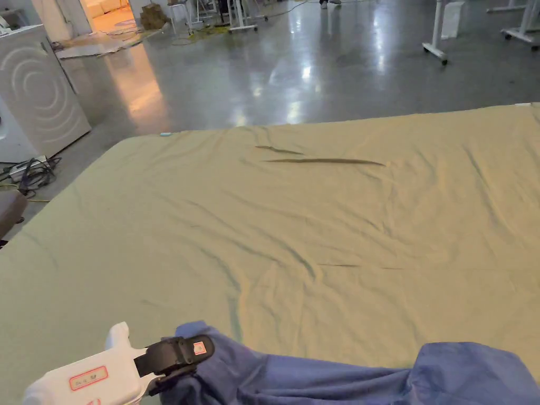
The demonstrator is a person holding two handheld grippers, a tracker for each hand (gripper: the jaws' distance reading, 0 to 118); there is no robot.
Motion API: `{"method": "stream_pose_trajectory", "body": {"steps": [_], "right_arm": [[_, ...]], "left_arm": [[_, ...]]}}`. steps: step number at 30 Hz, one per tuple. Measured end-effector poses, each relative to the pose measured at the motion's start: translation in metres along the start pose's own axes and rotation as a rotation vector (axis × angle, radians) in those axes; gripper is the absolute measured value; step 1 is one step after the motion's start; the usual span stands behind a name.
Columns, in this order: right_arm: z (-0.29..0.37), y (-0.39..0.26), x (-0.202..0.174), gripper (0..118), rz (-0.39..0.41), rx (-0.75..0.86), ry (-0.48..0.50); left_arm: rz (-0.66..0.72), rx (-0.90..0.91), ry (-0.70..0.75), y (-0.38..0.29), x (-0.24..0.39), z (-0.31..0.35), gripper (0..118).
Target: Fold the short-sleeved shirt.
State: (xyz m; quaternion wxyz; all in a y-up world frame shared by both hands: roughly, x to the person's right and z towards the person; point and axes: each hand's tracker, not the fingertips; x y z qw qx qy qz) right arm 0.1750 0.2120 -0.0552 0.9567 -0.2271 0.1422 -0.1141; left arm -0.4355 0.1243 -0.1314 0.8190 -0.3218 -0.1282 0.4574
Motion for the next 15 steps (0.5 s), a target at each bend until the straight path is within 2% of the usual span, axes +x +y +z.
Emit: {"method": "stream_pose_trajectory", "body": {"steps": [2, 5, 8, 10, 12, 15], "right_arm": [[0.005, 0.000, 0.000, 0, 0.002, 0.007, -0.007], [0.014, 0.001, 0.003, 0, 0.014, 0.015, -0.024], [0.026, -0.002, 0.007, 0, 0.026, 0.017, -0.061], [0.034, -0.007, 0.013, 0, 0.017, 0.019, -0.076], [0.041, -0.013, 0.022, 0, -0.009, 0.019, -0.098], [0.046, -0.020, 0.033, 0, -0.046, 0.009, -0.136]], "left_arm": [[-0.019, -0.060, -0.019, -0.020, 0.021, -0.033, 11], [-0.121, -0.159, 0.019, -0.053, 0.050, -0.087, 11], [-0.187, -0.250, 0.103, -0.084, 0.065, -0.135, 11], [-0.189, -0.270, 0.169, -0.102, 0.070, -0.156, 11], [-0.215, -0.304, 0.142, -0.114, 0.077, -0.174, 11], [-0.247, -0.332, 0.139, -0.120, 0.088, -0.184, 29]]}}
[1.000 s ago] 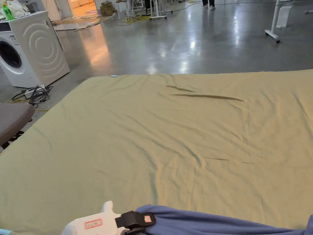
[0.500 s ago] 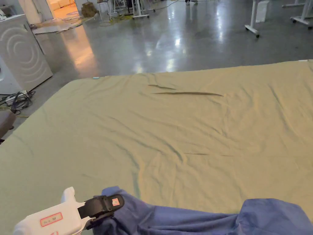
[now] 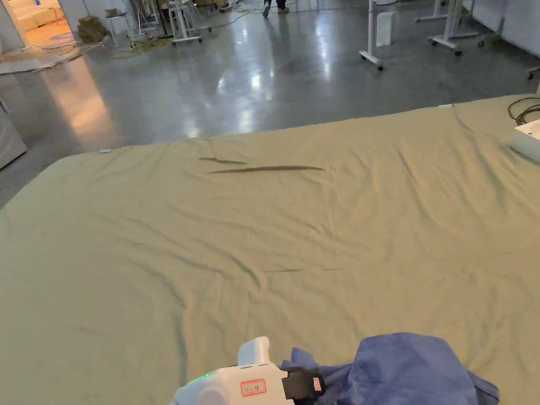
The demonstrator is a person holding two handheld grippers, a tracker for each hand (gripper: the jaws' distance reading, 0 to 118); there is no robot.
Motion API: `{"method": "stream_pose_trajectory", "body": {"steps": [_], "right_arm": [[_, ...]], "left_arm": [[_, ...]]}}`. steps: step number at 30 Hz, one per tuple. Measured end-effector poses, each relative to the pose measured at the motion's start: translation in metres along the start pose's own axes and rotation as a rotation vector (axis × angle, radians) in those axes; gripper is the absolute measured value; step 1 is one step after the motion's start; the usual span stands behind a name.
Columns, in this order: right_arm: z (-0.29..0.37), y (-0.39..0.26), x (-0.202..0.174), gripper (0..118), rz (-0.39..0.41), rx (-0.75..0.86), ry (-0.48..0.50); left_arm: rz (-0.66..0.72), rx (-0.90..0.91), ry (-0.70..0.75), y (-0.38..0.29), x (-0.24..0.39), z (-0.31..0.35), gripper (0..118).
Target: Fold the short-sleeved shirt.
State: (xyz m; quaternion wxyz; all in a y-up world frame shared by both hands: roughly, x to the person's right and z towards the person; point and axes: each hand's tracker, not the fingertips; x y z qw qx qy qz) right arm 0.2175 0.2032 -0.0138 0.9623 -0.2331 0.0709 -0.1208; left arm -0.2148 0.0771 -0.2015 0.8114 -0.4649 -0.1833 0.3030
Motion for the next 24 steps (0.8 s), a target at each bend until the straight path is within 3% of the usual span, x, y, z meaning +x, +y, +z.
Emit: {"method": "stream_pose_trajectory", "body": {"steps": [1, 3, 4, 9, 10, 11, 13, 17, 19, 21, 24], "right_arm": [[0.000, -0.001, 0.003, 0, -0.015, -0.001, -0.003], [0.001, -0.003, 0.006, 0, -0.042, -0.002, -0.005], [0.002, -0.004, 0.007, 0, -0.048, 0.002, -0.002], [0.000, -0.002, 0.007, 0, -0.058, 0.006, 0.018], [-0.002, -0.002, 0.007, 0, -0.061, 0.004, 0.019], [-0.002, -0.002, 0.007, 0, -0.063, 0.004, 0.021], [-0.003, -0.002, 0.007, 0, -0.069, 0.005, 0.024], [0.001, -0.002, 0.004, 0, -0.070, 0.008, 0.030], [0.004, -0.002, 0.003, 0, -0.059, 0.003, 0.028], [0.005, -0.002, 0.002, 0, -0.044, -0.007, 0.013], [0.007, -0.001, 0.001, 0, -0.029, -0.017, -0.001]], "left_arm": [[0.001, -0.003, -0.021, 0.003, 0.002, 0.002, 29], [0.031, 0.045, -0.117, 0.008, 0.004, 0.017, 57], [0.052, 0.088, -0.145, 0.010, 0.004, 0.029, 66], [0.105, 0.256, -0.137, 0.016, -0.008, 0.085, 67], [0.097, 0.249, -0.135, 0.015, -0.011, 0.088, 65], [0.084, 0.245, -0.120, 0.013, -0.013, 0.087, 54], [0.071, 0.177, -0.045, 0.007, -0.017, 0.073, 11], [0.158, 0.016, -0.119, -0.017, -0.032, 0.020, 11], [0.138, -0.080, -0.147, -0.034, -0.022, -0.012, 11], [0.107, -0.128, -0.088, -0.044, -0.018, -0.040, 7], [0.167, -0.064, -0.070, -0.043, -0.013, -0.048, 5]]}}
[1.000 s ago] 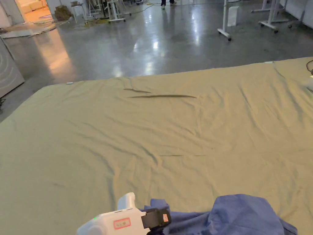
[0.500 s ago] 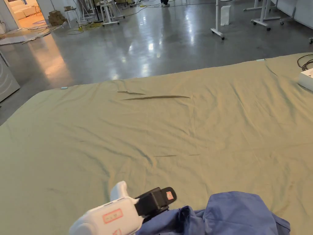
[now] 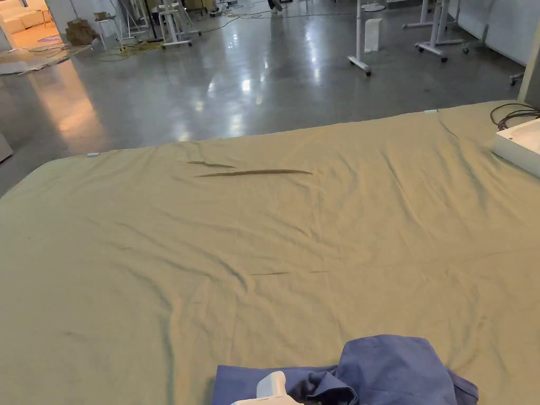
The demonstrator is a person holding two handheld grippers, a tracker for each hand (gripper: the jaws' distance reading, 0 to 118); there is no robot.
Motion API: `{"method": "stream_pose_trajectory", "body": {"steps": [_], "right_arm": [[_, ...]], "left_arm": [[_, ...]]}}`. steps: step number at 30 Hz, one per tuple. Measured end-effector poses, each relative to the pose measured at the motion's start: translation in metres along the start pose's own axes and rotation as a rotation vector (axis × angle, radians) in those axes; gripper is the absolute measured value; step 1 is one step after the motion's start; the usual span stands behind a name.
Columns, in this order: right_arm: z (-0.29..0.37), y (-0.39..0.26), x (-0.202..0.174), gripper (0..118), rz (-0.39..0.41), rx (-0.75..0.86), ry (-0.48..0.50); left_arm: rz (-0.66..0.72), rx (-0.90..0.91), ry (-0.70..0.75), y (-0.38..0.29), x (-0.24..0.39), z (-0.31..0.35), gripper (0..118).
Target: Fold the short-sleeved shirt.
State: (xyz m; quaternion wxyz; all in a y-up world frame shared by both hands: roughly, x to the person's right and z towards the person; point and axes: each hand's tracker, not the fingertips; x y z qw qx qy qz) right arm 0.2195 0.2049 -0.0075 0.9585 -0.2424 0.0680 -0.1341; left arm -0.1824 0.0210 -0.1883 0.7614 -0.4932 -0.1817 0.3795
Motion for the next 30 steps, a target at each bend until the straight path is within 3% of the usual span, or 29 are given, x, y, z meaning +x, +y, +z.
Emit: {"method": "stream_pose_trajectory", "body": {"steps": [3, 5, 8, 9, 10, 12, 13, 18, 20, 24, 25, 26, 27, 28, 30], "right_arm": [[0.000, 0.001, 0.000, 0, -0.002, 0.005, 0.010], [-0.001, 0.001, -0.001, 0, -0.003, 0.003, 0.015], [-0.006, 0.001, -0.003, 0, -0.008, 0.003, 0.030], [-0.008, 0.000, -0.002, 0, -0.015, 0.001, 0.041], [-0.011, -0.001, -0.002, 0, -0.024, 0.001, 0.052], [-0.016, -0.003, -0.003, 0, -0.040, -0.006, 0.069], [-0.018, -0.004, -0.004, 0, -0.043, -0.009, 0.074], [-0.015, -0.006, -0.013, 0, -0.024, -0.021, 0.087], [-0.010, -0.005, -0.015, 0, 0.008, -0.020, 0.080], [-0.006, -0.006, -0.011, 0, -0.017, -0.022, 0.084], [-0.007, -0.008, -0.008, 0, -0.035, -0.023, 0.088], [-0.008, -0.010, -0.006, 0, -0.052, -0.026, 0.093], [-0.009, -0.010, -0.006, 0, -0.062, -0.032, 0.089], [-0.009, -0.010, -0.006, 0, -0.065, -0.034, 0.079], [-0.007, -0.011, -0.007, 0, -0.062, -0.030, 0.077]], "left_arm": [[-0.014, -0.010, -0.031, 0.006, 0.008, 0.017, 5], [-0.059, 0.087, -0.096, 0.009, 0.012, 0.052, 5], [-0.019, 0.214, -0.234, 0.022, 0.001, 0.114, 8], [0.001, 0.239, -0.240, 0.027, -0.008, 0.130, 20], [0.024, 0.252, -0.233, 0.036, -0.020, 0.149, 52], [0.039, 0.287, -0.180, 0.044, -0.042, 0.171, 95], [0.058, 0.304, -0.145, 0.045, -0.054, 0.180, 103], [0.289, 0.174, -0.162, 0.051, -0.112, 0.154, 103], [0.305, 0.129, -0.111, 0.048, -0.123, 0.137, 103], [0.372, 0.126, -0.290, 0.047, -0.120, 0.127, 102], [0.375, 0.111, -0.318, 0.047, -0.118, 0.121, 96], [0.332, 0.101, -0.279, 0.046, -0.115, 0.117, 81], [0.305, 0.103, -0.222, 0.045, -0.112, 0.113, 61], [0.298, 0.094, -0.184, 0.043, -0.108, 0.108, 31], [0.298, 0.079, -0.198, 0.038, -0.106, 0.099, 23]]}}
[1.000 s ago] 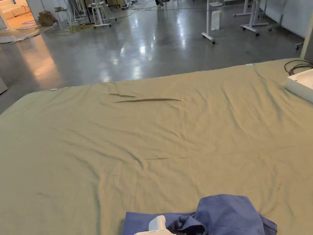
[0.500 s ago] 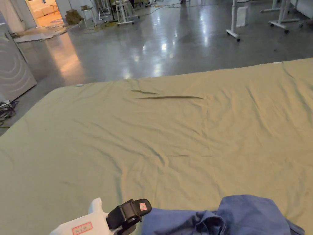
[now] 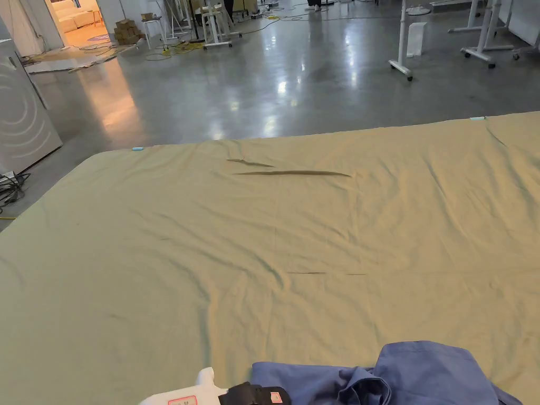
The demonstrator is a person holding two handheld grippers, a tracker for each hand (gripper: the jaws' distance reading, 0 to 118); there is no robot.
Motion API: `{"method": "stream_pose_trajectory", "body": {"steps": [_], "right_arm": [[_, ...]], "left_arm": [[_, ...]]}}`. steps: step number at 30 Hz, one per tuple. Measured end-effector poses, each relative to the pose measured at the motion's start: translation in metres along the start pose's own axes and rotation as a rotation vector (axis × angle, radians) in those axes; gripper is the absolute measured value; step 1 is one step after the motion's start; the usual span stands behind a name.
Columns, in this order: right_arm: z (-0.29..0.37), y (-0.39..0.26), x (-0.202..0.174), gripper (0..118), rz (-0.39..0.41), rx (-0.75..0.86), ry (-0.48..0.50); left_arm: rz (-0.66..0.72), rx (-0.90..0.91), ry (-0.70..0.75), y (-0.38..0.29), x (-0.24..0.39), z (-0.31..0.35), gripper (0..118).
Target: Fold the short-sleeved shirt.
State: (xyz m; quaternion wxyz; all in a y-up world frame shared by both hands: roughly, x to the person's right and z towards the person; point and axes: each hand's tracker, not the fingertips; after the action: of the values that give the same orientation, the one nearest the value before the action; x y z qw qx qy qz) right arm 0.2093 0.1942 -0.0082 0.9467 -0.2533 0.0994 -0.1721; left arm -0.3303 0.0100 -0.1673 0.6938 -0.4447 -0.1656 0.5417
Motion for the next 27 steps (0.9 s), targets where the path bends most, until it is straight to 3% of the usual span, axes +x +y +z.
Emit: {"method": "stream_pose_trajectory", "body": {"steps": [4, 10, 15, 17, 20, 27], "right_arm": [[0.004, 0.001, -0.001, 0, 0.024, -0.003, -0.007], [0.003, 0.003, 0.005, 0, 0.015, -0.001, -0.013], [-0.003, 0.001, 0.008, 0, -0.008, 0.004, 0.000], [-0.005, -0.001, 0.006, 0, -0.009, 0.004, -0.001], [-0.006, -0.003, 0.005, 0, -0.026, -0.003, 0.005], [0.003, -0.011, 0.010, 0, 0.001, -0.009, -0.037]], "left_arm": [[0.045, 0.051, -0.052, -0.002, -0.004, 0.011, 19], [-0.057, 0.152, -0.056, 0.008, 0.015, 0.067, 19], [-0.237, 0.224, 0.144, 0.015, 0.059, 0.100, 19], [-0.341, 0.215, 0.221, 0.002, 0.087, 0.085, 19], [-0.489, 0.168, 0.216, -0.030, 0.129, 0.037, 19], [-0.583, -0.002, 0.306, -0.088, 0.171, -0.108, 19]]}}
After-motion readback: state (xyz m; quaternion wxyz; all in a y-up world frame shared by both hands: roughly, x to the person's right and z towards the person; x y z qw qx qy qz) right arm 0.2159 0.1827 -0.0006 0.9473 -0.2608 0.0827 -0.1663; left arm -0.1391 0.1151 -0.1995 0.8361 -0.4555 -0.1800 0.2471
